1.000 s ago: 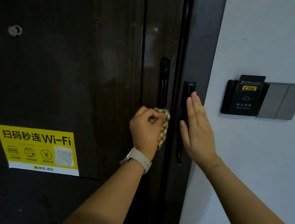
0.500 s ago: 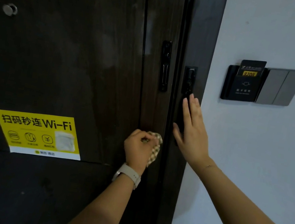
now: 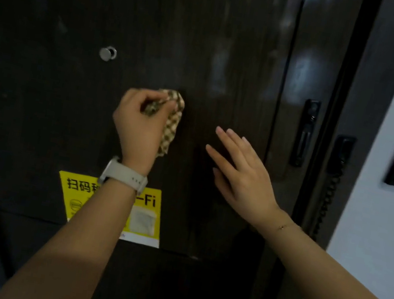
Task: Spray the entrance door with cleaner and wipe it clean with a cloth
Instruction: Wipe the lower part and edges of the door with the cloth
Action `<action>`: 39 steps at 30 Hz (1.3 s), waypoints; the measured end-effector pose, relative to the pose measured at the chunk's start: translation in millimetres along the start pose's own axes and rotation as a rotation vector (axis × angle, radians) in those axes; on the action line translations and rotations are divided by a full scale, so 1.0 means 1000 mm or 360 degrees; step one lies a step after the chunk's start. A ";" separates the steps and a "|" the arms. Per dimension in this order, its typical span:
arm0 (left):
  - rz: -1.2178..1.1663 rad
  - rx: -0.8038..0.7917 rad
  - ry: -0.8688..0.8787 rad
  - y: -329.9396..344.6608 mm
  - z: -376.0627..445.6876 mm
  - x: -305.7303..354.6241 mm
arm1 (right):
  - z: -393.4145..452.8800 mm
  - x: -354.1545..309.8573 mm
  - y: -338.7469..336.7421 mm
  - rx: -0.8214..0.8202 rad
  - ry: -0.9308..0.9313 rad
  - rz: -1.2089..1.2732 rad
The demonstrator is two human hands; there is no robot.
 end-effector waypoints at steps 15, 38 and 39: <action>0.0066 -0.0414 -0.0412 -0.021 -0.117 -0.121 | 0.014 -0.001 0.042 0.0078 0.0301 -0.0321; 0.0065 -0.0515 -0.0414 0.014 -0.149 -0.095 | -0.060 -0.013 0.044 -0.0063 0.0388 -0.0283; 0.0086 -0.0537 -0.0413 0.013 -0.150 -0.094 | -0.067 -0.013 0.046 -0.0088 0.0403 -0.0283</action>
Point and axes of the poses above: each hand's wrist, its own z-axis towards the middle knuckle, its own y-axis out of the palm, x = y × z, the point moved 1 cm from there along z, towards the middle knuckle, and after that the axes turned 5 degrees about z, right-handed, at the moved point
